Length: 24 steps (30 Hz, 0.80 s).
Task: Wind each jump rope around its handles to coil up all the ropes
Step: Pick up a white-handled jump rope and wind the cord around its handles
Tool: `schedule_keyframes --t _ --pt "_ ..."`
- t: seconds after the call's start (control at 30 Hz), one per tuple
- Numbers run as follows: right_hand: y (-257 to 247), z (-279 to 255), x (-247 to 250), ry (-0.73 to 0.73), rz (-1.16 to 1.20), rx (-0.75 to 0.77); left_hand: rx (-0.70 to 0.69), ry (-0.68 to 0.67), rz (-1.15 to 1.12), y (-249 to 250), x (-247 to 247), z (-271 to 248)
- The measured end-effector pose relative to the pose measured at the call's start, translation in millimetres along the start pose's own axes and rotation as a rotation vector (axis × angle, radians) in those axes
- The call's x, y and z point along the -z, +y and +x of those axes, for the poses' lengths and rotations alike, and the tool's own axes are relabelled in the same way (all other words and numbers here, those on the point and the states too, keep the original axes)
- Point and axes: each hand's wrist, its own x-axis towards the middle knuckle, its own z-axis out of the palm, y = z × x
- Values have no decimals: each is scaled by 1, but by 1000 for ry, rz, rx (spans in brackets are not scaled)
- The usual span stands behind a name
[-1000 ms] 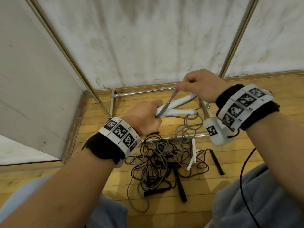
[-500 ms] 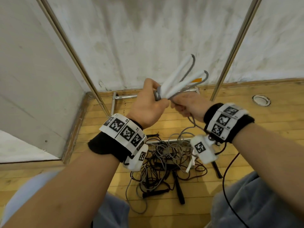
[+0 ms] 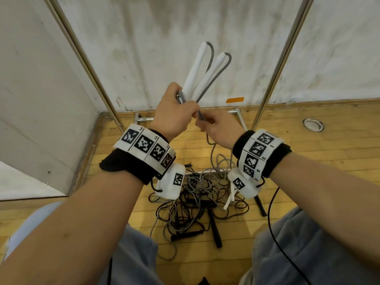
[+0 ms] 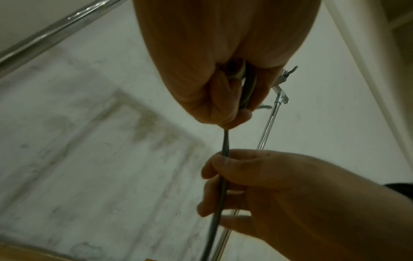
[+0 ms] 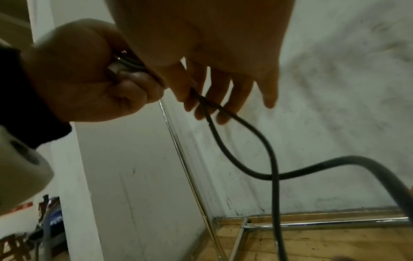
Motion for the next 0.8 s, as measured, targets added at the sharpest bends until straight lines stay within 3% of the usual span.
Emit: schedule_keyframes --t 0.1,0.27,0.57,0.8 --pt "-6 -2 5 -15 38 -37 -16 36 -27 1 0 0" --pt "-12 -4 20 90 -4 1 -103 139 187 -4 15 5" --pt "-24 -11 9 -41 -215 80 -176 157 601 -42 29 18" --pt "-29 -11 9 -55 -298 155 -184 205 575 -60 20 26"
